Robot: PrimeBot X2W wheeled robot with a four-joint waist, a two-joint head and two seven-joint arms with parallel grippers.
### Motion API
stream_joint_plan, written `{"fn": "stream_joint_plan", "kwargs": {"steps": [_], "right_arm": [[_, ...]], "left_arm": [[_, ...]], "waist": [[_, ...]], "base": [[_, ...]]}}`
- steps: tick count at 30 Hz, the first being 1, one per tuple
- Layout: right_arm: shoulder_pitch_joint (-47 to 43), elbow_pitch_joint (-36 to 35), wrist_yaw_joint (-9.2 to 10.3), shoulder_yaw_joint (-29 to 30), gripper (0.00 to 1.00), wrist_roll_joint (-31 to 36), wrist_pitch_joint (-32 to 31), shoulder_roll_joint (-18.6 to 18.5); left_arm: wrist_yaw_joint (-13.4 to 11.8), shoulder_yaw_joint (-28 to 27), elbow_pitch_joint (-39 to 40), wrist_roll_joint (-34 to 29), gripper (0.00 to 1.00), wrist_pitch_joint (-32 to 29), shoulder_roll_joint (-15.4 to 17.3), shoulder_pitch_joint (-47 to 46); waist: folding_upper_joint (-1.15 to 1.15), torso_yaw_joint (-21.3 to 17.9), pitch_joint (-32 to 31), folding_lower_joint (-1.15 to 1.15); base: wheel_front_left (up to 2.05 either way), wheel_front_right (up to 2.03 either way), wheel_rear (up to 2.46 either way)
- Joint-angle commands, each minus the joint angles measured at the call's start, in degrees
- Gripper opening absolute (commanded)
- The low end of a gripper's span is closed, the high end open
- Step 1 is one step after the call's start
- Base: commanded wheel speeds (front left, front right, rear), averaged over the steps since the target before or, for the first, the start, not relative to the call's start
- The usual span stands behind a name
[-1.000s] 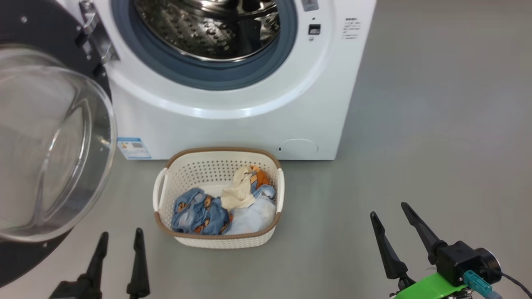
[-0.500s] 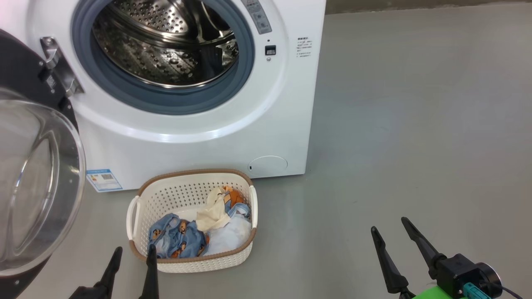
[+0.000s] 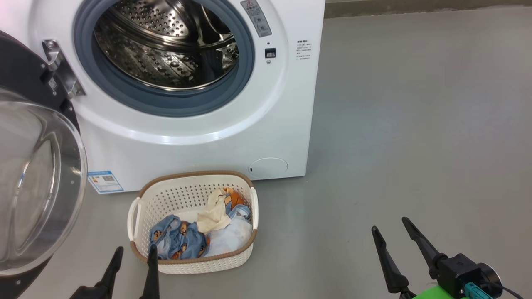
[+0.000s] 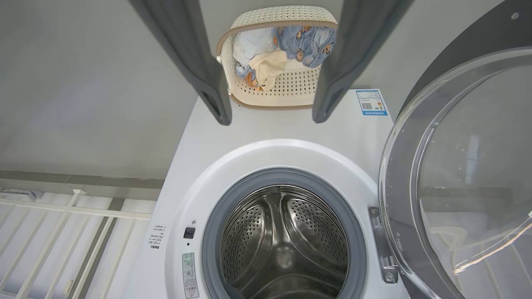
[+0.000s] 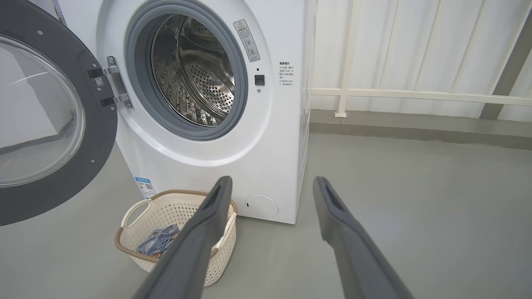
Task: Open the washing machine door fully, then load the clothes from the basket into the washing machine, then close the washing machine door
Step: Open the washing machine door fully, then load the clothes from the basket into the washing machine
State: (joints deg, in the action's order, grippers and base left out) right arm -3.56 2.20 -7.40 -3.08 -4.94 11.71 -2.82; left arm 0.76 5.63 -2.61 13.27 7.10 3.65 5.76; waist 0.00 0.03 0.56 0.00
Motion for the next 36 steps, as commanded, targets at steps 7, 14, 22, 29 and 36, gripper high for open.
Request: {"fn": "stream_joint_plan", "kwargs": {"steps": [7,14,22,29,36], "right_arm": [[1.1,-1.0,-0.09,-1.4,1.00,-0.9,0.6,-0.1],[1.1,-0.9,-0.09,-1.4,1.00,-0.9,0.7,-0.1],[1.1,-1.1,-0.09,-1.3,1.00,-0.9,0.7,-0.1],[1.3,-1.1,-0.09,-1.3,1.00,-1.1,0.7,-0.1],[1.5,-1.0,-0.09,-1.3,1.00,-1.1,0.7,-0.1]], "left_arm": [[-0.3,-1.6,1.1,0.1,1.00,0.8,1.1,-1.5],[-0.6,-1.4,0.4,0.3,1.00,0.9,1.3,-1.8],[-1.5,-1.1,-0.1,0.0,1.00,1.8,1.4,-2.1],[-1.7,-0.9,-0.6,0.0,1.00,2.1,1.7,-2.6],[-1.4,-0.4,-1.1,0.4,1.00,2.5,2.0,-3.2]], "waist": [[0.00,-0.1,0.1,0.00],[0.00,-0.1,0.1,0.00],[0.00,0.1,0.1,0.00],[0.00,0.3,0.4,0.00],[0.00,0.5,0.6,0.00]], "base": [[0.00,0.00,0.00],[0.00,0.00,0.00],[0.36,-0.36,0.00],[1.37,-1.37,0.00],[1.70,-1.70,0.00]]}}
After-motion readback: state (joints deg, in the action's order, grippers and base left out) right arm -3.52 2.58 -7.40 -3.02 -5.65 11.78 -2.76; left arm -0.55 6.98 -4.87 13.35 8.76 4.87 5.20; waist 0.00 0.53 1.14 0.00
